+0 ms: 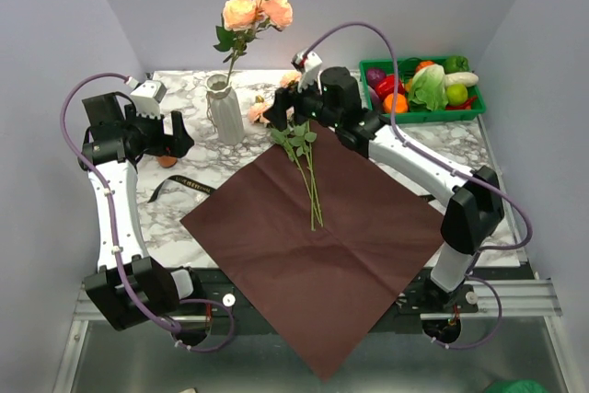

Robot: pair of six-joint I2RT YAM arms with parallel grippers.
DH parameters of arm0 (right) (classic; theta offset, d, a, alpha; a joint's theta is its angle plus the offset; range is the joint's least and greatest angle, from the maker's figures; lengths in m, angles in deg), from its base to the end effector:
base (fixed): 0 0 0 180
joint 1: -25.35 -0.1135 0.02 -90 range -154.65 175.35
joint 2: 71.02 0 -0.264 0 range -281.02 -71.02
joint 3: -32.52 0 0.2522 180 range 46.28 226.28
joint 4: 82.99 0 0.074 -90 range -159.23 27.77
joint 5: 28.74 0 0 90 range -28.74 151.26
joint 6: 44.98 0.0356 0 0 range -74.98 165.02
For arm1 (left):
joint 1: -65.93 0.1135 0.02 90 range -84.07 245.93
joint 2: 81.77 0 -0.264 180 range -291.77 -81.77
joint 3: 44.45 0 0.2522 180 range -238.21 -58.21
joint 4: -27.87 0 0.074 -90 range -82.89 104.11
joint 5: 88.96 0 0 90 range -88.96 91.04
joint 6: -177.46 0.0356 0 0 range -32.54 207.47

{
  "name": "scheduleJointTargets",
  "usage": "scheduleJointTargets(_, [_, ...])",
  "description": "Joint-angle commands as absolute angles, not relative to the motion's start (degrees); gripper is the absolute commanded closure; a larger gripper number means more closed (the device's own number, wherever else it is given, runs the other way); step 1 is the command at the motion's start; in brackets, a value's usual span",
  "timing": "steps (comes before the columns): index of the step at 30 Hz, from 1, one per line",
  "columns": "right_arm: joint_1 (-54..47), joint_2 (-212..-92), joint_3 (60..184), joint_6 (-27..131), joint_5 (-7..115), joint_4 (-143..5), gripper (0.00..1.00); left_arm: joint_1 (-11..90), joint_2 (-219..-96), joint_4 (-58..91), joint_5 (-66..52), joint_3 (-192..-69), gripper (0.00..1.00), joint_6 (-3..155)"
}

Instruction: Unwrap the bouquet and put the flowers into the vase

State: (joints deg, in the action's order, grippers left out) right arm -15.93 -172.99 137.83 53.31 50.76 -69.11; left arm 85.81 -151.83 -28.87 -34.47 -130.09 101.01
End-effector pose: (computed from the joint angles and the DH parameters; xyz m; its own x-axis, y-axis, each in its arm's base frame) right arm 0.3216 0.2910 0.3665 -0.2490 -0.0299 -0.9680 -0.7553 0.6316 0.1747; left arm 0.2425 0.0657 0.3616 -0.5702 -0.0034 -0.8215 0.2757 0.9412 -0.1953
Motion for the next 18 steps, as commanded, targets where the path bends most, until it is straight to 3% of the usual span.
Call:
scheduleJointTargets(1, [-13.68, -170.08, 128.21, 53.72, 59.14, -62.11, 0.11, 86.24, -149.71, -28.78, -36.49, -131.51, 0.02, 99.95])
scheduleJointTargets(4, [-12.62, -171.56, 126.87, 53.63, 63.44, -60.01, 0.26, 86.24, -149.09, -28.95, -36.32, -131.42, 0.02, 99.51])
scheduleJointTargets(5, [-11.66, -172.35, 126.88, 54.16, 65.02, -58.43, 0.37, 86.24, -149.0, -29.13, -36.4, -131.51, 0.02, 99.51])
scheduleJointTargets(8, [-8.94, -176.13, 127.66, 55.91, 64.08, -56.67, 0.55, 86.24, -149.09, -29.83, -36.49, -132.04, 0.02, 99.33])
scheduleJointTargets(18, [-7.52, -189.05, 137.24, 56.01, 61.52, -52.09, 0.54, 86.24, -152.25, -30.19, -37.46, -133.71, 0.02, 98.28])
